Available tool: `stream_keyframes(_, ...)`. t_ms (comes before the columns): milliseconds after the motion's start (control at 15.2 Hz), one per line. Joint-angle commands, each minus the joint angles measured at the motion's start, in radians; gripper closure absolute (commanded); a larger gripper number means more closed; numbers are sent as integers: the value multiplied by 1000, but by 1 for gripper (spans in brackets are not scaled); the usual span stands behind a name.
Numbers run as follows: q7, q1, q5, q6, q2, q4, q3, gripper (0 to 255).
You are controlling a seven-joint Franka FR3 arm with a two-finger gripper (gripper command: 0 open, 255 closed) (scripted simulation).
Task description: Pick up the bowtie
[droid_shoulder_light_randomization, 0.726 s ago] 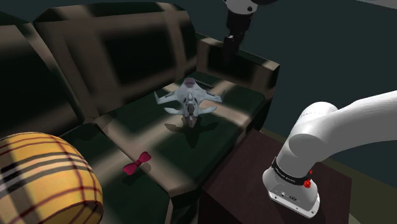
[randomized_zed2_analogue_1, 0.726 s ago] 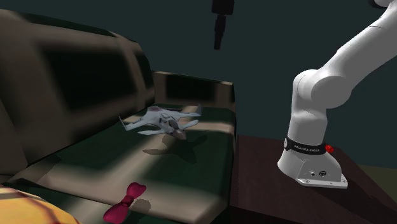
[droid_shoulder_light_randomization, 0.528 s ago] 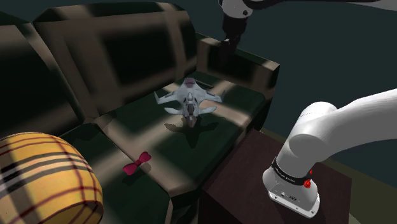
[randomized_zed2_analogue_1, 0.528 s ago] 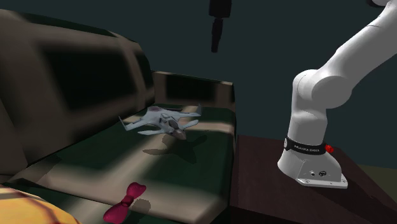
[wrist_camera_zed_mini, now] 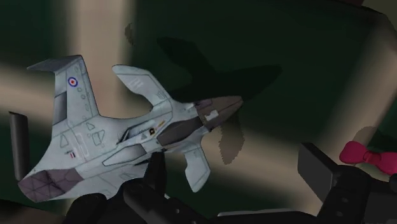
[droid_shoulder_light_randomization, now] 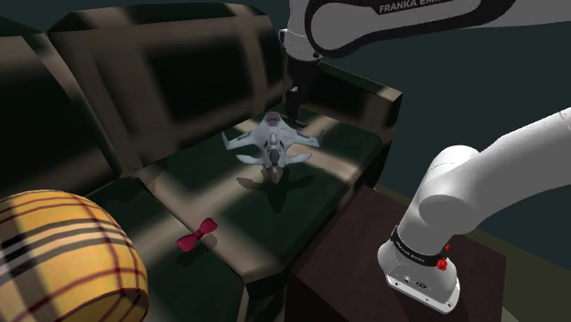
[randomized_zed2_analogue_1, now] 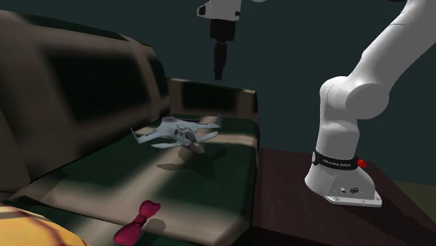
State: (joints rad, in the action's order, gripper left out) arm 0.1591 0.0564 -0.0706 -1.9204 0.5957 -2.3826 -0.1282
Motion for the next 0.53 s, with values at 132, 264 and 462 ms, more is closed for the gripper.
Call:
stream_keyframes(132,3,27,11,-110,-99,-15,-29,0)
stream_keyframes(264,1,40,15,-160,-151,-16,-46,0)
stream_keyframes(462,-4,59,17,-231,-234,-9,-74,0)
